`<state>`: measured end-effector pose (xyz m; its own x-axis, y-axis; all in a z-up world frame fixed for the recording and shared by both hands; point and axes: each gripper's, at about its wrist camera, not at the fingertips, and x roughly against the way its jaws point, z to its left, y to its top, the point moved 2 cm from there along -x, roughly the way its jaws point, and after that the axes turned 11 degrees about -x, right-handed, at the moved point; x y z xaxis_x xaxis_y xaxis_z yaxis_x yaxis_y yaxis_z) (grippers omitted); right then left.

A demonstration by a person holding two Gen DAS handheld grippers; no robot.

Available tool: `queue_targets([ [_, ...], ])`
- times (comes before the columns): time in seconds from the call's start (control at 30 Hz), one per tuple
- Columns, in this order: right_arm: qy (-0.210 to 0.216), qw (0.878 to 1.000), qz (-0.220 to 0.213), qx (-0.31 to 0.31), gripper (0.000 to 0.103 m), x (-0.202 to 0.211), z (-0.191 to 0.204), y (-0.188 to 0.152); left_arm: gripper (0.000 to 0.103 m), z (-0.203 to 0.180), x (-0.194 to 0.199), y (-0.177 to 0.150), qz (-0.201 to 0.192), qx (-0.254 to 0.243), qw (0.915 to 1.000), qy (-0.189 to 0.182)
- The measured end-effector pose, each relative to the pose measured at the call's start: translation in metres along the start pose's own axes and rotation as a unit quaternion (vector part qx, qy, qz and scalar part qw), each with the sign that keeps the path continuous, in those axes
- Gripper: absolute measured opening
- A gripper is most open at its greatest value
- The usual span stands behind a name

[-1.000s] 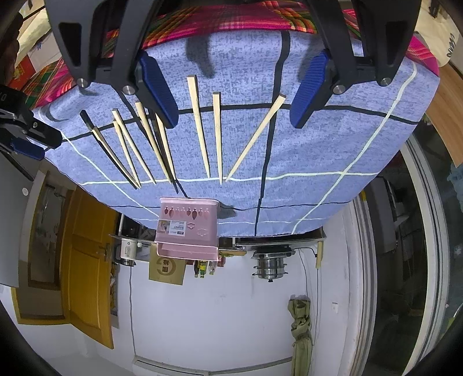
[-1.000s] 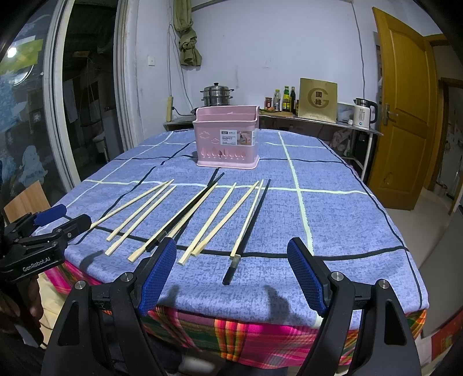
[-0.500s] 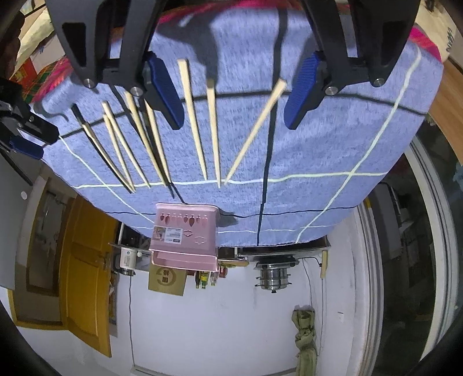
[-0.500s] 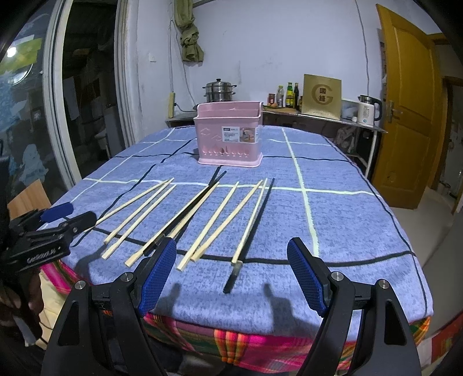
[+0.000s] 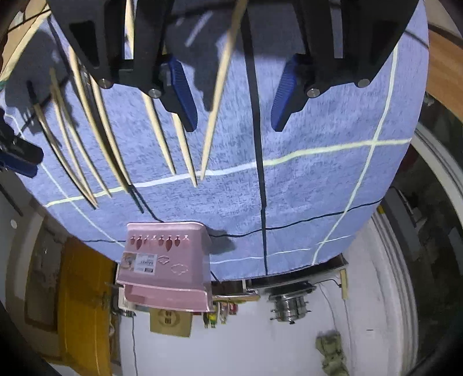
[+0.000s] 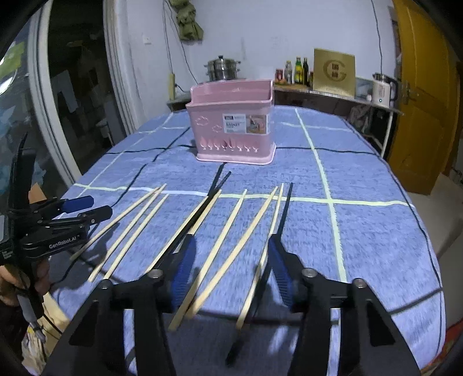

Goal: Organize utensils
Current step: 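Lower the left tool and close it on a light wooden chopstick while the right tool grasps another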

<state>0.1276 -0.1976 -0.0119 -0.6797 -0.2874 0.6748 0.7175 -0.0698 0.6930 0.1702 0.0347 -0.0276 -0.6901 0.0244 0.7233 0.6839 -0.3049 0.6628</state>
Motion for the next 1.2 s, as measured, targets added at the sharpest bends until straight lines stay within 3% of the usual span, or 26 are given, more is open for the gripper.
queue_targets([
  [0.33,-0.009,0.998,0.059,0.003,0.027,-0.054,0.003,0.029,0.048,0.0,-0.038,0.019,0.036,-0.015,0.9984,-0.04],
  [0.77,-0.033,0.994,0.105,0.003,0.02,-0.095,0.004,0.039,0.04,-0.013,-0.063,0.041,0.079,-0.065,0.9935,-0.049],
  [0.93,-0.047,0.993,0.109,0.006,0.01,-0.098,0.006,0.042,0.023,-0.021,-0.069,0.049,0.091,-0.081,0.9909,-0.058],
  [1.03,-0.041,0.993,0.11,-0.002,0.01,-0.098,0.004,0.042,0.011,-0.025,-0.07,0.051,0.091,-0.082,0.9903,-0.066],
  [1.2,-0.029,0.994,0.101,-0.008,0.009,-0.091,0.006,0.044,0.006,-0.027,-0.068,0.051,0.091,-0.076,0.9906,-0.068],
])
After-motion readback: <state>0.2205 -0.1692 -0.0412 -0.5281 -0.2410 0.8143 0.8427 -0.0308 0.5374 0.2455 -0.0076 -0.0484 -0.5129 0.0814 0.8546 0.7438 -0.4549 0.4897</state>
